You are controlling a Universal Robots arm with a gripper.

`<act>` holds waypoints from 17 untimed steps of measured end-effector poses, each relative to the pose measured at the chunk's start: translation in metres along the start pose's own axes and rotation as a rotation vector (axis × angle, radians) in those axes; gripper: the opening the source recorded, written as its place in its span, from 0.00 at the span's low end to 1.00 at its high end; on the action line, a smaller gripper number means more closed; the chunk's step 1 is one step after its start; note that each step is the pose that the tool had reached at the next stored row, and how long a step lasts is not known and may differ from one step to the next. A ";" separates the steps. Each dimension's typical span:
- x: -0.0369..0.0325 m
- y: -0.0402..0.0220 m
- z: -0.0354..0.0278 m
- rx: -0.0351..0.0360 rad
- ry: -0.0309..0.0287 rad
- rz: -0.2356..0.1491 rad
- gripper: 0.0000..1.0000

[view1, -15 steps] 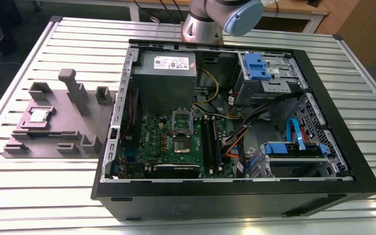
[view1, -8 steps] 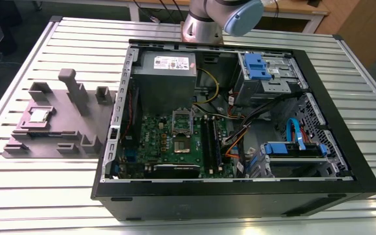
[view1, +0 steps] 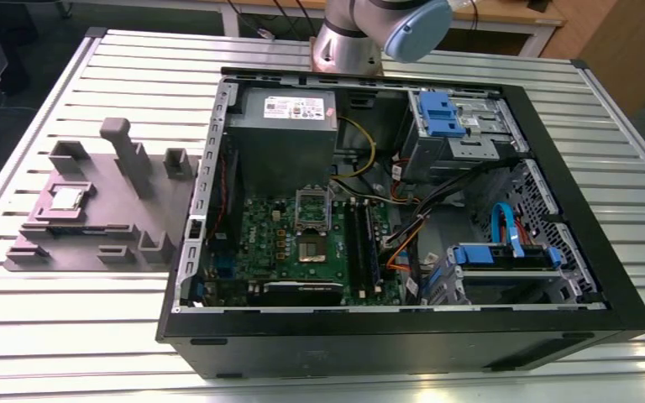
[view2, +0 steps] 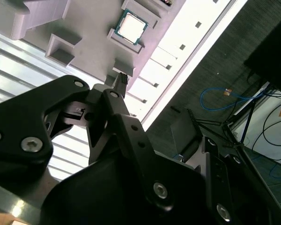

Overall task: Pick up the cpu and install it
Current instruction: 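Pick up the cpu and move it towards the insertion slot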

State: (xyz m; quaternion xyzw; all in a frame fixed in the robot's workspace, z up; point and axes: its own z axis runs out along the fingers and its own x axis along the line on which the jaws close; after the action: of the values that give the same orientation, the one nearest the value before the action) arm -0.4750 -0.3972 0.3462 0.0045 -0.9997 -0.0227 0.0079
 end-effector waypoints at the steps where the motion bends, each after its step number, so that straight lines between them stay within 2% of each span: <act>1: 0.0000 0.0000 0.0003 0.0000 0.0000 0.000 0.65; 17: -0.0001 -0.0002 0.0044 -0.0001 0.0000 0.000 0.65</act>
State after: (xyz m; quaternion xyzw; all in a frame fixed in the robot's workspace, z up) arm -0.4750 -0.3972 0.3418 0.0045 -0.9997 -0.0228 0.0079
